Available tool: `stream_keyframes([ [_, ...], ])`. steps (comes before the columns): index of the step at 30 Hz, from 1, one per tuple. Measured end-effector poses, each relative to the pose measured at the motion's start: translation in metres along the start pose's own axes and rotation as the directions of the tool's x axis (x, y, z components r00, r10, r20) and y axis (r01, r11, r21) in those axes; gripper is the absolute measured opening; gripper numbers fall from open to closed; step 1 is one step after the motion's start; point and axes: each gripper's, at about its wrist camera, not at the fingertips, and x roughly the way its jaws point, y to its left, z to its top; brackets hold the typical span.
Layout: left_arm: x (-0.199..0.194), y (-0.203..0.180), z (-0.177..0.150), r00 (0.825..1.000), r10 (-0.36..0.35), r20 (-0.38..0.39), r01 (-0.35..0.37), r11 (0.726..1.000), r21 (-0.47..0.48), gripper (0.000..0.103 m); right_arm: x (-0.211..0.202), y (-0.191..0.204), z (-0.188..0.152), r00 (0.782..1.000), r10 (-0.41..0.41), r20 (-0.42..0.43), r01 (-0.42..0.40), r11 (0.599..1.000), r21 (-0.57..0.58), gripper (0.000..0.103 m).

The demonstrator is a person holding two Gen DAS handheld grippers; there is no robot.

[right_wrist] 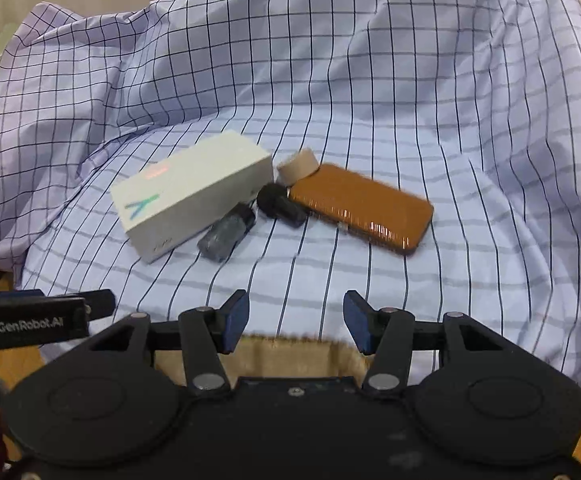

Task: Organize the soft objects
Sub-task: 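Move the left tool to the green-rimmed tape roll while the right tool reaches the beige tape roll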

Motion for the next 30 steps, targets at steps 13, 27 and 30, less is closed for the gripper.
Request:
stream_keyframes([
  [13,0.036,0.014,0.069,0.999,0.022,0.045,-0.021,1.000,-0.014,0.083,0.077,-0.003,0.083,0.996,-0.067,0.066,0.075,0.988,-0.133,0.052],
  [27,0.094,0.027,0.129,0.998,0.063,0.023,-0.061,0.997,-0.047,0.083,0.174,-0.001,0.125,0.998,-0.063,-0.028,0.055,0.974,-0.221,0.052],
  [30,0.103,0.032,0.138,0.998,0.063,0.014,-0.062,0.997,-0.055,0.083,0.182,0.001,0.126,0.998,-0.048,-0.050,0.035,0.970,-0.239,0.052],
])
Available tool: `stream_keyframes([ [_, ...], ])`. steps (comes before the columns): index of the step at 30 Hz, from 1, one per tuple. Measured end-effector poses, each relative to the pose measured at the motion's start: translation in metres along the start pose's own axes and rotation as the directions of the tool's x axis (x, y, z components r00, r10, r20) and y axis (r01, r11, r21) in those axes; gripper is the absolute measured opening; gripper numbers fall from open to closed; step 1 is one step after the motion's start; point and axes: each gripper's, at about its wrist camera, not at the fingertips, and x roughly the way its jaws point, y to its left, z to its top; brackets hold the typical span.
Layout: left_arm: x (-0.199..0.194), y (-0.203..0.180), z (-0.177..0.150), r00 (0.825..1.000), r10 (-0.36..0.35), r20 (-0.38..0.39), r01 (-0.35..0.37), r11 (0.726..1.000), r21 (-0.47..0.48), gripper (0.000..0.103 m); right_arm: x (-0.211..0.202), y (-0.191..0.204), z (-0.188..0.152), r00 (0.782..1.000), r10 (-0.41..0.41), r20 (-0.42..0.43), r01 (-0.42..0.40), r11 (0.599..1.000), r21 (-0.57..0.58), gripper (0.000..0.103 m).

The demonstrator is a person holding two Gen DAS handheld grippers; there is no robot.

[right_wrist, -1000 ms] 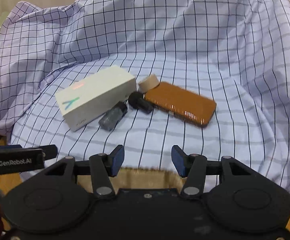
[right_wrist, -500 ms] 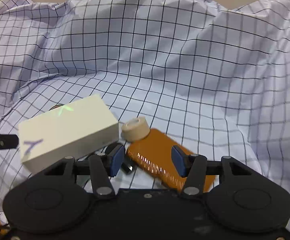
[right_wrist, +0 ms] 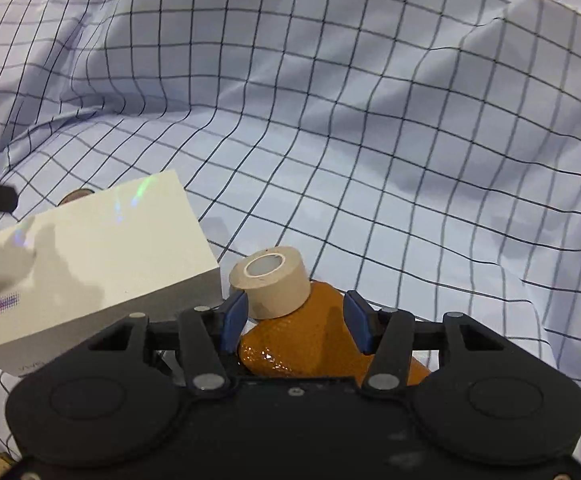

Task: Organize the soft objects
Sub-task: 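Move the left tool to the green-rimmed tape roll while the right tool reaches the beige tape roll, then close the left tool on the green tape roll while the right tool closes on the beige roll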

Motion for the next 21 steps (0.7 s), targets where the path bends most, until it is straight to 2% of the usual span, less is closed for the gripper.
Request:
stream_keyframes([
  [9,0.024,0.007,0.016,0.999,0.005,-0.035,-0.005,1.000,-0.011,0.083,0.025,0.006,0.011,1.000,-0.017,-0.016,0.016,0.997,-0.071,0.052],
  [15,0.041,0.009,0.027,0.998,0.011,-0.069,-0.011,1.000,0.001,0.083,0.039,-0.012,0.024,0.999,-0.051,-0.011,0.051,0.999,-0.017,0.052],
  [21,0.060,0.001,0.036,0.992,-0.020,-0.124,0.020,1.000,0.006,0.083,0.046,-0.021,0.026,0.999,-0.040,-0.023,0.041,0.998,0.048,0.052],
])
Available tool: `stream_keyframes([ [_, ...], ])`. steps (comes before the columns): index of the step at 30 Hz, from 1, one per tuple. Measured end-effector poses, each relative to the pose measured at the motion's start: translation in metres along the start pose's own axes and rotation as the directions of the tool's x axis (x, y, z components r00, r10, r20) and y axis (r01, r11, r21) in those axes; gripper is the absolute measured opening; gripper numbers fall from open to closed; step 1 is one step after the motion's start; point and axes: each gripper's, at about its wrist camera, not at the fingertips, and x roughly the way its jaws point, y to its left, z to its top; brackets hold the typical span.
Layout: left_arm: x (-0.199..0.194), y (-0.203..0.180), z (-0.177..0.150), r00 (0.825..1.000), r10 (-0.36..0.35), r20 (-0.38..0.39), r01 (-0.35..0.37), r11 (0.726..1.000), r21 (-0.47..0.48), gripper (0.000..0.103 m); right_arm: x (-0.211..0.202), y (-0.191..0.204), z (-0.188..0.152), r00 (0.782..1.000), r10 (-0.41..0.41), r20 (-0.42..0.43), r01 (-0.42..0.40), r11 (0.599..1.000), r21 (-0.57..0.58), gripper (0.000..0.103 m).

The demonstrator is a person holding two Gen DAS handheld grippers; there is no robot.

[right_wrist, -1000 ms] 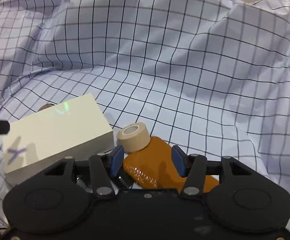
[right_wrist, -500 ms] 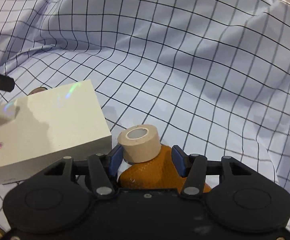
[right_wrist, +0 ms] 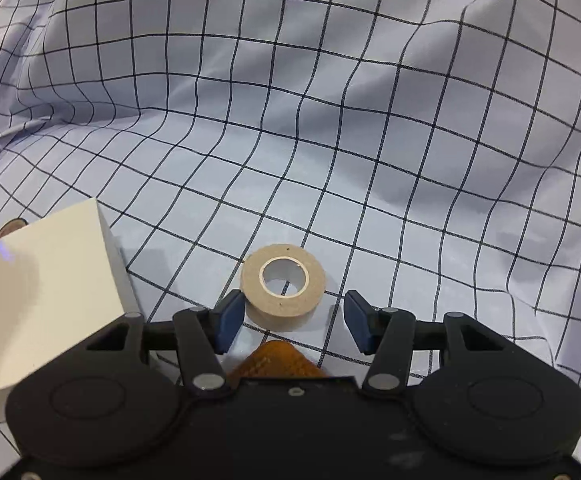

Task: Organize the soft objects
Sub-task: 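Close the left tool on the green tape roll while the right tool closes on the beige roll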

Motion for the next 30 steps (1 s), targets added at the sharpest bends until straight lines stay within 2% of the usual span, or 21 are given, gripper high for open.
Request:
stream_keyframes([
  [5,0.014,-0.016,0.002,0.999,-0.024,-0.040,0.026,0.999,0.047,0.083,-0.002,0.000,-0.002,1.000,0.004,0.011,-0.004,1.000,0.006,0.052],
  [11,0.029,-0.021,0.001,0.996,-0.018,-0.083,0.021,0.999,0.031,0.083,-0.003,-0.003,-0.002,1.000,0.011,0.019,-0.011,1.000,0.006,0.052],
  [12,0.030,-0.022,0.001,0.996,-0.021,-0.085,0.023,0.999,0.029,0.079,-0.003,-0.003,-0.002,1.000,0.011,0.020,-0.011,1.000,0.005,0.053],
  [13,0.030,-0.021,0.002,0.996,-0.023,-0.090,0.026,0.999,0.030,0.067,-0.003,-0.003,-0.001,1.000,0.011,0.021,-0.011,1.000,0.004,0.053],
  [15,0.033,-0.022,0.002,0.993,-0.054,-0.100,0.056,0.998,0.019,0.057,-0.002,-0.002,0.000,1.000,0.009,0.022,-0.009,1.000,0.004,0.053],
  [16,0.033,-0.021,0.003,0.992,-0.076,-0.104,0.077,0.997,0.002,0.047,-0.002,-0.002,0.001,1.000,0.008,0.023,-0.008,1.000,0.004,0.053],
  [24,0.036,-0.024,0.002,0.992,-0.080,-0.096,0.081,0.997,0.008,0.047,0.014,0.003,0.011,1.000,0.013,0.016,-0.013,1.000,0.002,0.054],
  [30,0.037,-0.020,0.006,0.995,-0.065,-0.076,0.065,0.998,-0.007,0.047,0.024,0.010,0.011,1.000,0.004,0.016,-0.004,1.000,-0.028,0.048],
])
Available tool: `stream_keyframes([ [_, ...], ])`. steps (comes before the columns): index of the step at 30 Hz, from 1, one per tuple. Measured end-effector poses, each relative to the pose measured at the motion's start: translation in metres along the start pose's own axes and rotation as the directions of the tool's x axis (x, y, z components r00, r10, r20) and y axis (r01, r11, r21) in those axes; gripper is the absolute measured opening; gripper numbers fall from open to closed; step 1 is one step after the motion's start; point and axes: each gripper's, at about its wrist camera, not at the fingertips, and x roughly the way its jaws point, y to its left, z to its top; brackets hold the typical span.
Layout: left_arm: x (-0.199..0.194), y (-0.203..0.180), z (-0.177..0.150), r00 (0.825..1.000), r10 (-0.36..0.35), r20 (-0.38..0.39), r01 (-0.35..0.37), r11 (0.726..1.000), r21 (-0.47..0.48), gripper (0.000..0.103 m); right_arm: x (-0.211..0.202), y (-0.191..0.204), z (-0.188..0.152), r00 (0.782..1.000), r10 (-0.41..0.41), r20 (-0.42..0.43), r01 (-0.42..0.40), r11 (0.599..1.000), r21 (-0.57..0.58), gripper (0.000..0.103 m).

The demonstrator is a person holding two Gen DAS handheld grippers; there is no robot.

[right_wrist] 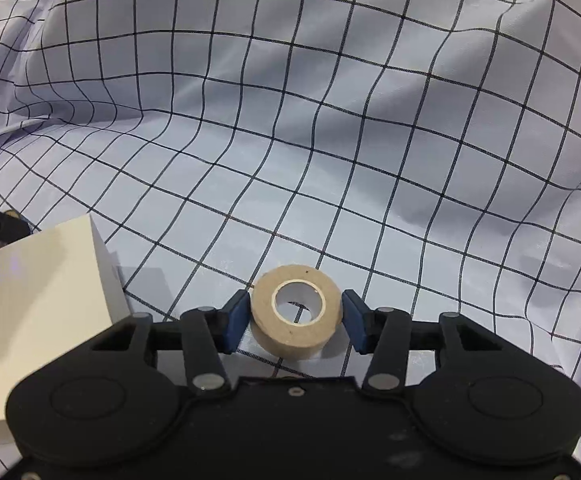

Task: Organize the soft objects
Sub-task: 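Close the left tool on the green tape roll while the right tool closes on the beige roll, then carry the green tape roll with the left tool while the right tool carries the beige roll over the basket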

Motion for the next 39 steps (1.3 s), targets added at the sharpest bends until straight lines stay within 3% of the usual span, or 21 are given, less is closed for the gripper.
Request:
stream_keyframes([
  [9,-0.027,-0.003,-0.001,0.996,0.016,0.083,-0.016,1.000,0.001,0.047,-0.018,-0.021,0.000,0.999,0.000,0.051,-0.004,0.997,0.077,0.048],
  [16,-0.070,-0.005,-0.007,0.987,0.023,0.159,-0.028,0.999,0.026,0.047,-0.062,-0.033,0.000,0.994,-0.013,0.108,-0.001,0.992,0.125,0.048],
  [21,-0.108,-0.009,-0.020,0.979,-0.009,0.204,-0.001,0.999,0.050,0.047,-0.104,-0.037,-0.006,0.988,-0.017,0.156,-0.006,0.989,0.145,0.048],
  [29,-0.179,-0.021,-0.059,0.953,-0.085,0.292,0.056,0.993,0.107,0.047,-0.189,-0.032,-0.035,0.968,-0.003,0.252,-0.038,0.987,0.157,0.048],
  [39,-0.243,-0.032,-0.127,0.918,-0.154,0.365,0.092,0.979,0.183,0.047,-0.284,-0.018,-0.104,0.942,0.031,0.334,-0.101,0.976,0.193,0.048],
])
